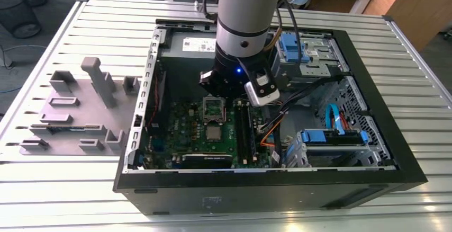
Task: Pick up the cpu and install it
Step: 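Close the cpu cover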
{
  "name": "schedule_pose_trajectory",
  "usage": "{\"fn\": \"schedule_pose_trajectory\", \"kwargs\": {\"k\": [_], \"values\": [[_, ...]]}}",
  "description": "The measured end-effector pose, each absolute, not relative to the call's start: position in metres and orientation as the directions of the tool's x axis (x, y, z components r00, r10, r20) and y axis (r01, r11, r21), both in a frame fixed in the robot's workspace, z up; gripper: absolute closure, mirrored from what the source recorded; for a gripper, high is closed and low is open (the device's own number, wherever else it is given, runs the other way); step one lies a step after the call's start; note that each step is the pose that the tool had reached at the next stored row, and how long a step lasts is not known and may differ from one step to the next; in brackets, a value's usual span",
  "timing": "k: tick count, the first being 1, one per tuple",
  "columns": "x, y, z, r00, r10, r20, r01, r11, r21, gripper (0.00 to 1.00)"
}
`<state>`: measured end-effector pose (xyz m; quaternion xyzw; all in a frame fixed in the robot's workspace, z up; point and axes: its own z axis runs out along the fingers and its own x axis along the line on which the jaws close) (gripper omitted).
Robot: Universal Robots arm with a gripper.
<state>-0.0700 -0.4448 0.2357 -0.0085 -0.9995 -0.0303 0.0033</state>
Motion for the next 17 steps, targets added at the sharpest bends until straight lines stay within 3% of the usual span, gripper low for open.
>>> {"fn": "schedule_pose_trajectory", "kwargs": {"k": [17], "values": [[-0.0673,-0.4448,0.2292,-1.000,-0.006,0.007,-0.005,0.998,0.059,0.89]]}}
